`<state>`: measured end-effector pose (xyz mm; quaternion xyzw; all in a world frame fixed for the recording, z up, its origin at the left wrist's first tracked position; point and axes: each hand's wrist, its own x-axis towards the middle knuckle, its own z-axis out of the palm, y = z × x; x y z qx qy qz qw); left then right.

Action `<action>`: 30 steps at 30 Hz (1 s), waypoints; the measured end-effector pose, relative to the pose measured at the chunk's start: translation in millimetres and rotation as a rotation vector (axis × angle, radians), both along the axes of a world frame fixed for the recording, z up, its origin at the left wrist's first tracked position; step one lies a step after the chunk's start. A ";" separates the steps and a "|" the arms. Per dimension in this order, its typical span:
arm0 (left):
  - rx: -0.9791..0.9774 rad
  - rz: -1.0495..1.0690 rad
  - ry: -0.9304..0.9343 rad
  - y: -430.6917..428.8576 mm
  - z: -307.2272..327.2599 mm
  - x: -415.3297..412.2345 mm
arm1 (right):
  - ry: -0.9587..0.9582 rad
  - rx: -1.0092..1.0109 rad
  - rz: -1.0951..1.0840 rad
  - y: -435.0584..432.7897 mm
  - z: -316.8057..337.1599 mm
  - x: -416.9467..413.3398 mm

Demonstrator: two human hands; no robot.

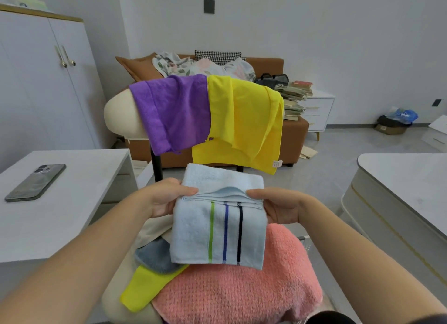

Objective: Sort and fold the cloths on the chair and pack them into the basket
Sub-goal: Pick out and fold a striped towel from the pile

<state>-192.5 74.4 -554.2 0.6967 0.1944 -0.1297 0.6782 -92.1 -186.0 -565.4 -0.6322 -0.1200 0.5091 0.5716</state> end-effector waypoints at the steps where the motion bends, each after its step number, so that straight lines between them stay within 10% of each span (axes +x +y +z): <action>1: -0.013 0.020 -0.003 1.3 -2.3 0.0 | 0.022 0.002 -0.023 0.4 -4.2 0.8; 7: 0.161 -0.112 0.008 3.6 -2.8 -16.3 | -0.124 -0.082 -0.082 -1.5 -5.0 -11.6; 15: 0.065 0.025 -0.387 3.9 4.9 -29.8 | -0.234 0.432 -0.224 -4.1 9.9 -23.7; 25: -0.222 0.054 -0.050 -2.8 -14.4 -44.0 | -0.344 0.418 -0.383 2.5 -23.3 -35.6; 30: -0.018 -0.029 -0.060 -11.5 -13.3 -45.2 | -0.256 0.369 -0.505 3.4 -27.6 -34.9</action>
